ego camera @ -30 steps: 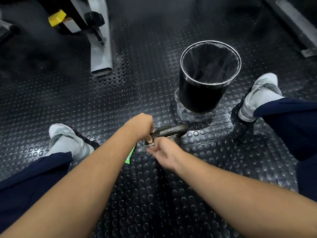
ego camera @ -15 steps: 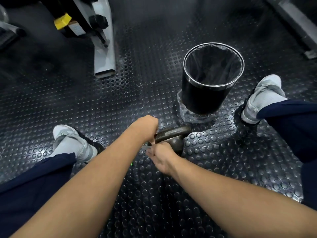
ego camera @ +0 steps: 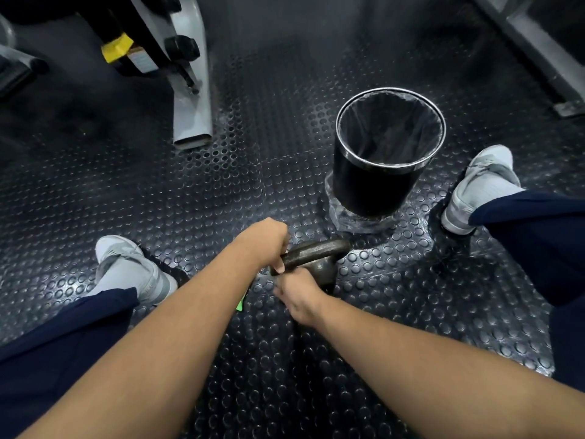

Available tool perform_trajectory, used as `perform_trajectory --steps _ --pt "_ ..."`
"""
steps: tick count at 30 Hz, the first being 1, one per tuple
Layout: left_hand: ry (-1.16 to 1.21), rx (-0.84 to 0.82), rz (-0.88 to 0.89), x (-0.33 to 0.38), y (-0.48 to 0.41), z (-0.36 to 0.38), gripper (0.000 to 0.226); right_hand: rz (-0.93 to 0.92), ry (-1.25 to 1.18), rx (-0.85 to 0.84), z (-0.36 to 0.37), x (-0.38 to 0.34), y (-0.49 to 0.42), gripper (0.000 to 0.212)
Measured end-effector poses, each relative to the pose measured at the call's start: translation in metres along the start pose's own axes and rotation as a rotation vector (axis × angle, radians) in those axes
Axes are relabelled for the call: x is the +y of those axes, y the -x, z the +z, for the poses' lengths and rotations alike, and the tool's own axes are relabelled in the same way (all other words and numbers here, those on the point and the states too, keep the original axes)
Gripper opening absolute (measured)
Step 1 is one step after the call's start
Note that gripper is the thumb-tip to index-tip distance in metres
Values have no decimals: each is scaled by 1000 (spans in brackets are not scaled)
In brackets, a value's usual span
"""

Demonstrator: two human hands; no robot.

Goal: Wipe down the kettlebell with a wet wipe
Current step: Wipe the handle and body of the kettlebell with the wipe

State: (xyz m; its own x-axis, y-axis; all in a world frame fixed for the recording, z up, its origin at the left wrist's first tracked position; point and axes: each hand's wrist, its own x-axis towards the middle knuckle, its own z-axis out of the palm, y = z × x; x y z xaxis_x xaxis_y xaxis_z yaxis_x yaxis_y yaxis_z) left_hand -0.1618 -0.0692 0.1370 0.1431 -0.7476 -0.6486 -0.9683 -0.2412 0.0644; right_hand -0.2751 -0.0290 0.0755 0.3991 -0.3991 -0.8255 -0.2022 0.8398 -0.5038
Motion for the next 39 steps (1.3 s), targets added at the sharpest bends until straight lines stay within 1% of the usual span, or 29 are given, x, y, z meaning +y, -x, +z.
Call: perform_trajectory --steps 1,5,7,10,13,15,17,18,20,22,26,29,32,34,36,39 --pt "2 2 1 0 -1 -1 36 -14 -26 -15 1 0 3 17" --pt "21 -2 -14 0 -2 -2 33 -7 -177 -50 4 4 14 26" --pt "28 -8 -12 0 -2 -2 33 0 -165 -46 2 3 9 28" --pt "5 -22 0 2 -2 -5 30 1 -99 11 1 -4 -1 26" --pt "-29 -27 -17 4 -2 -4 37 28 -112 66 3 -12 -3 28" --pt "-28 -10 -27 4 -3 -2 31 30 -157 48 5 -11 1 27" --pt "-33 4 -28 4 -4 -1 21 35 -237 4 7 -7 3 44" --pt "-33 3 -25 4 -5 -1 19 43 -280 -20 7 -7 7 49" --pt "-36 8 -20 3 -5 0 19 45 -337 -44 7 -6 14 46" --pt "-35 31 -20 1 -5 2 13 36 -334 -20 10 -10 22 40" --pt "-26 39 -33 0 -5 3 6 32 -274 18 16 -11 12 44" --pt "-50 26 -32 2 -5 3 20 44 -261 107 17 -12 0 42" --pt "-58 11 -43 2 -8 3 35 27 -300 85 22 -12 9 38" --pt "-42 -12 -44 3 -8 0 37 27 -361 26 22 -10 17 43" --pt "-28 -44 -37 3 -9 -2 33 28 -402 -2 20 -8 20 45" --pt "-36 -35 -25 3 -7 -2 29 8 -400 8 19 -5 12 45"
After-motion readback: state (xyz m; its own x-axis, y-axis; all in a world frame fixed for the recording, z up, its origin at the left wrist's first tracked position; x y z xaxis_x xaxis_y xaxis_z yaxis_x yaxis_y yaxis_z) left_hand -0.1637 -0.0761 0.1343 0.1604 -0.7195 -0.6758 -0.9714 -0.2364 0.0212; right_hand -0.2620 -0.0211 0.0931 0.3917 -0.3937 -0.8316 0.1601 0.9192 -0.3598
